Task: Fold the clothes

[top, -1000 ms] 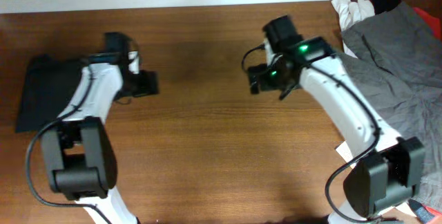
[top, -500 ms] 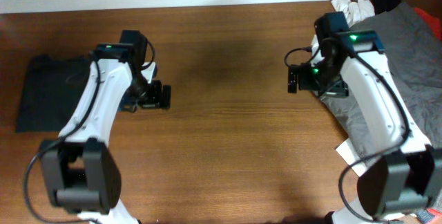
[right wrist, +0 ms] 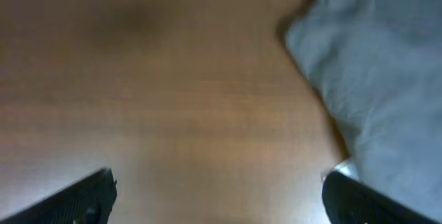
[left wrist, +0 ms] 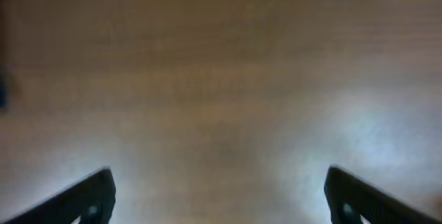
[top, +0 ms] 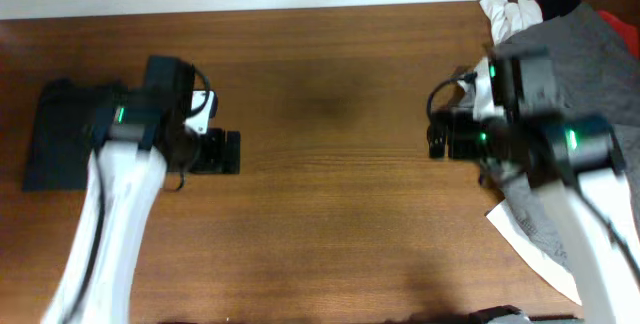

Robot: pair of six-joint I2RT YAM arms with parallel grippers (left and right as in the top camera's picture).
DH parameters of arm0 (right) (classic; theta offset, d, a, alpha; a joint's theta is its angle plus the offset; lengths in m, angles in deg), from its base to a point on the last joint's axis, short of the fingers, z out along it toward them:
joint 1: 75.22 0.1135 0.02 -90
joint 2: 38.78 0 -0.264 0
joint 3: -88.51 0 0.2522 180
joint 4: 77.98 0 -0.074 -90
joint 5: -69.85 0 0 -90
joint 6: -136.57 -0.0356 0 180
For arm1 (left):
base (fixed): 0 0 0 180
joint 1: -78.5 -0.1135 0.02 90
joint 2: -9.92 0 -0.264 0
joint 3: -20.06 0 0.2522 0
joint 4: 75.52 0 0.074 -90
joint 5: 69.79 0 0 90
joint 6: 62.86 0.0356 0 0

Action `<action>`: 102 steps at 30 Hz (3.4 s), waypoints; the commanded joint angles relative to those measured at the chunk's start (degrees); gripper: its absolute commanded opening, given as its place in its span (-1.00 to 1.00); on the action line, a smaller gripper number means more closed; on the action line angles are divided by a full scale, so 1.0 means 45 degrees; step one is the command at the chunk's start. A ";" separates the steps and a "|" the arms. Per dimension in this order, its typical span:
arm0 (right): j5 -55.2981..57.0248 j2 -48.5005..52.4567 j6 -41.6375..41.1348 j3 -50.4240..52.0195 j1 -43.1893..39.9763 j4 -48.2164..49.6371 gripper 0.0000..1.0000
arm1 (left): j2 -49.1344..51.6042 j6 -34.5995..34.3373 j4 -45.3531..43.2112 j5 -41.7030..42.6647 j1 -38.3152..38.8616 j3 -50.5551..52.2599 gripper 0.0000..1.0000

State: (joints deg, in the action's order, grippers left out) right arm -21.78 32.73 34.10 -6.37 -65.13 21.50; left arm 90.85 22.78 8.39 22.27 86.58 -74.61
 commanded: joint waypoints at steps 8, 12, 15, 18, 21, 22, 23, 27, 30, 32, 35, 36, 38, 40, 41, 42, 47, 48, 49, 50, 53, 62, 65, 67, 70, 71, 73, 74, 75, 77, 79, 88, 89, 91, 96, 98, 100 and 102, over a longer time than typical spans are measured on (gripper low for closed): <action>0.2584 -0.6343 -0.0345 0.5969 0.1326 0.4605 0.98 | -0.8140 0.0121 -0.5221 -0.2807 0.0996 0.6426 0.98; 0.2565 -0.6907 -0.0345 0.6795 0.1326 0.4789 0.98 | -0.9394 0.0121 -0.5532 -0.2759 0.1005 0.7213 0.98; 0.2560 -0.6674 -0.0345 0.6912 0.1326 0.4420 0.98 | -0.9685 0.0121 -0.4847 -0.2759 0.1005 0.7218 0.98; 0.2560 -0.6368 -0.0345 0.6912 0.1326 0.4265 0.98 | -0.9661 0.0121 -0.4575 -0.2759 0.1005 0.7218 0.98; 0.2560 -0.5659 -0.0345 0.6912 0.1326 0.4265 0.98 | -0.9641 0.0121 -0.4522 -0.2759 0.1005 0.7218 0.98; 0.2560 -0.5484 -0.0345 0.6912 0.1326 0.4265 0.98 | -0.9641 0.0121 -0.4522 -0.2759 0.1005 0.7218 0.98; 0.2560 -0.5270 -0.0345 0.6912 0.1326 0.4269 0.98 | -0.9641 0.0121 -0.4522 -0.2759 0.1005 0.7218 0.98; 0.2560 -0.4464 -0.0345 0.6912 0.1326 0.4265 0.98 | -0.9641 0.0121 -0.4522 -0.2759 0.1005 0.7218 0.98; 0.2565 -0.3691 -0.0340 0.6912 0.1326 0.4260 0.98 | -0.9641 0.0121 -0.4522 -0.2759 0.1005 0.7218 0.98; 0.2565 -0.3303 -0.0340 0.6936 0.1326 0.4095 0.98 | -0.9641 0.0121 -0.4522 -0.2759 0.1005 0.7218 0.98; 0.2487 -0.3050 -0.0340 0.6946 0.1277 0.4031 0.98 | -0.9641 0.0121 -0.4522 -0.2759 0.1005 0.7218 0.98; 0.2482 -0.3143 -0.0335 0.6965 0.1185 0.4250 0.98 | -0.9641 0.0121 -0.4522 -0.2759 0.1005 0.7218 0.99; 0.2467 -0.3356 -0.0291 0.7057 0.0976 0.4867 0.98 | -0.9641 0.0121 -0.4522 -0.2759 0.1005 0.7218 0.98; 0.2336 -0.3818 0.0024 0.7344 0.0699 0.5882 0.98 | -0.9641 0.0121 -0.4527 -0.2759 0.1005 0.7218 0.98; 0.2040 -0.4119 0.0500 0.7616 0.0568 0.6547 0.98 | -0.9641 0.0121 -0.4527 -0.2759 0.1005 0.7218 0.98; 0.1773 -0.4425 0.0865 0.7893 0.0486 0.7091 0.98 | -0.9641 0.0121 -0.4522 -0.2759 0.1005 0.7218 0.98; 0.1030 -0.6533 0.1292 0.9845 0.0010 0.8806 0.98 | -0.9641 0.0121 -0.4522 -0.2759 0.1005 0.7218 0.98; 0.0855 -0.7208 0.1292 1.0448 -0.0087 0.9054 0.98 | -0.9641 0.0121 -0.4527 -0.2759 0.1005 0.7218 0.98; 0.0772 -0.7635 0.1287 1.0836 -0.0151 0.9214 0.98 | -0.9641 0.0121 -0.4527 -0.2764 0.1005 0.7218 0.98; 0.0704 -0.8043 0.1287 1.1176 -0.0194 0.9384 0.98 | -0.9641 0.0121 -0.4522 -0.2759 0.1005 0.7218 0.98; 0.0699 -1.0108 0.1297 1.2662 -0.0248 1.0054 0.98 | -0.9641 0.0121 -0.4522 -0.2764 0.1005 0.7218 0.98; 0.0738 -1.3911 0.1797 1.4761 -0.0423 1.1157 0.98 | -0.9641 0.0121 -0.4522 -0.2759 0.1005 0.7218 0.98; 0.0748 -1.4571 0.2059 1.5625 -0.0646 1.2653 0.97 | -0.9641 0.0121 -0.4522 -0.2759 0.1005 0.7218 0.98; 0.0748 -1.4965 0.2064 1.6121 -0.0772 1.3318 0.98 | -0.9641 0.0121 -0.4522 -0.2759 0.1005 0.7218 0.99; 0.0738 -1.5888 0.2059 1.7233 -0.1078 1.4664 0.97 | -0.9641 0.0121 -0.4522 -0.2759 0.1005 0.7218 0.99; 0.0738 -1.5844 0.2059 1.7612 -0.1171 1.5450 0.98 | -0.9646 0.0121 -0.4522 -0.2759 0.1005 0.7218 0.98; 0.0797 -1.5849 0.2132 1.7957 -0.1273 1.6087 0.98 | -0.9641 0.0121 -0.4522 -0.2759 0.1005 0.7218 0.98; 0.0801 -1.5849 0.2322 1.7957 -0.1273 1.6145 0.98 | -0.9641 0.0121 -0.4522 -0.2759 0.1005 0.7218 0.99; 0.0787 -1.5849 0.2749 1.7957 -0.1282 1.6145 0.98 | -0.9641 0.0121 -0.4522 -0.2759 0.1005 0.7218 0.98; 0.0787 -1.5849 0.3429 1.7957 -0.1282 1.6062 0.98 | -0.9641 0.0121 -0.4522 -0.2759 0.1005 0.7218 0.98; 0.0797 -1.5849 0.3735 1.7957 -0.1282 1.5455 0.98 | -0.9641 0.0121 -0.4522 -0.2759 0.1005 0.7218 0.98; 0.0364 -1.5844 0.3677 1.7957 -0.1248 1.3823 0.97 | -0.9641 0.0121 -0.4522 -0.2759 0.1005 0.7218 0.98; 0.0359 -1.5844 0.3677 1.7957 -0.1248 1.3823 0.98 | -0.9641 0.0121 -0.4522 -0.2759 0.1005 0.7218 0.98; 0.0364 -1.5844 0.3677 1.7957 -0.1248 1.3823 0.98 | -0.9641 0.0121 -0.4522 -0.2759 0.1005 0.7218 0.98; 0.0364 -1.5844 0.3677 1.7957 -0.1248 1.3823 0.98 | -0.9641 0.0121 -0.4522 -0.2759 0.1005 0.7218 0.99; 0.0364 -1.5844 0.3677 1.7957 -0.1248 1.3823 0.98 | -0.9641 0.0121 -0.4522 -0.2759 0.1005 0.7218 0.98; 0.0364 -1.5844 0.3677 1.7957 -0.1248 1.3823 0.98 | -0.9641 0.0121 -0.4522 -0.2759 0.1005 0.7218 0.98; 0.0364 -1.5844 0.3677 1.7957 -0.1248 1.3823 0.98 | -0.9641 0.0121 -0.4522 -0.2759 0.1005 0.7218 0.98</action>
State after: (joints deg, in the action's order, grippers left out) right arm -19.63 -38.09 50.26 74.17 -70.42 84.12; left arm 47.53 23.02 -11.85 10.47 90.93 -42.33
